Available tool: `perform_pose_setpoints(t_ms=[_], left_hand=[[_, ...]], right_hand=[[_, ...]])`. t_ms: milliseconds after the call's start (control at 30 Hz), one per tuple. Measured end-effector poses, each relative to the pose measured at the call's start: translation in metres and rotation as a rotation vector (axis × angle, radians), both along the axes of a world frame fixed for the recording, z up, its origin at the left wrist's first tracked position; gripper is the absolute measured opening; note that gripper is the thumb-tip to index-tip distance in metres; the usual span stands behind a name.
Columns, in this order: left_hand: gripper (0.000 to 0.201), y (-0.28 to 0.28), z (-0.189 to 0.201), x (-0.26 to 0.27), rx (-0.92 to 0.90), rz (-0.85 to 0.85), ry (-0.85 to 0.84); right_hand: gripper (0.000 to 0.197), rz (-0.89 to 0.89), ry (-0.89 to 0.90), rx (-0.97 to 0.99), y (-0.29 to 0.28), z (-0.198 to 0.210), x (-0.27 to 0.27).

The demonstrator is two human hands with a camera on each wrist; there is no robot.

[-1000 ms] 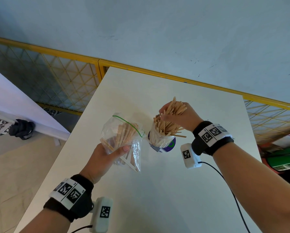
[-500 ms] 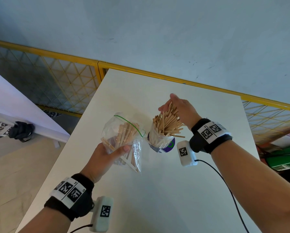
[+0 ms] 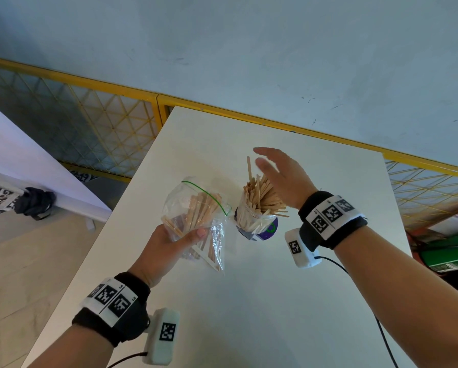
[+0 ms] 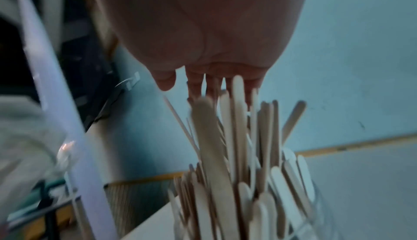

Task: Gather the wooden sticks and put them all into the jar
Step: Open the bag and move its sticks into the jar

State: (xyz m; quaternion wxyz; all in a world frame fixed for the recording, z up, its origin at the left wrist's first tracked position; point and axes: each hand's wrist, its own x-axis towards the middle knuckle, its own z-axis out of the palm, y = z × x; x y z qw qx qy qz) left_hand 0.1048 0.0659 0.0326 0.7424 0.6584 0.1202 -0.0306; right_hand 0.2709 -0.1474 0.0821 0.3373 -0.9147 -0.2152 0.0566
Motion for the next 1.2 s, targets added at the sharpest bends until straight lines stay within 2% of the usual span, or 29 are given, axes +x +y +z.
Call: perform_pose_setpoints(t_ms=[67,167,333,433,533,633,733,867,1000,1133,1200], left_hand=[[0.036,-0.001,-0.001,0.000,0.012,-0.005,0.002],[0.025,-0.002,-0.002,0.001,0.015,-0.009,0.007],[0.022,0.001,-0.001,0.001,0.013,-0.001,-0.001],[0.015,0.001,-0.002,0.001,-0.001,0.009,-0.009],[0.018,0.000,-0.003,0.002,-0.005,0.005,0.008],[0.021,-0.001,-0.005,0.003,-0.016,0.001,0.023],[0.016,-0.004,-0.005,0.005,0.007,-0.013,0.027],[0.015,-0.008,-0.003,0.004,0.047,-0.040,0.027],[0.016,-0.006,-0.001,0.000,0.034,-0.040,0.003],[0.016,-0.009,0.001,-0.002,-0.006,-0.024,-0.005],[0.015,-0.010,0.002,-0.001,-0.006,-0.028,-0.003]], right_hand=[[0.051,0.111,-0.062,-0.133,0.007,-0.003,-0.001],[0.057,0.202,-0.097,-0.180,0.019,-0.004,0.005],[0.039,0.400,-0.201,-0.343,0.025,-0.003,0.005],[0.034,0.304,-0.269,-0.379,0.017,-0.007,0.007],[0.035,0.135,-0.051,-0.291,0.004,-0.012,0.010],[0.038,0.173,0.172,-0.196,0.000,-0.018,0.004],[0.047,0.224,0.224,-0.238,0.003,-0.016,0.001],[0.059,0.218,0.131,-0.200,-0.001,-0.006,-0.003],[0.071,0.137,0.023,-0.149,-0.030,0.002,-0.016],[0.086,0.099,0.018,-0.098,-0.049,-0.024,-0.040],[0.085,0.091,0.024,-0.025,-0.046,-0.041,-0.044]])
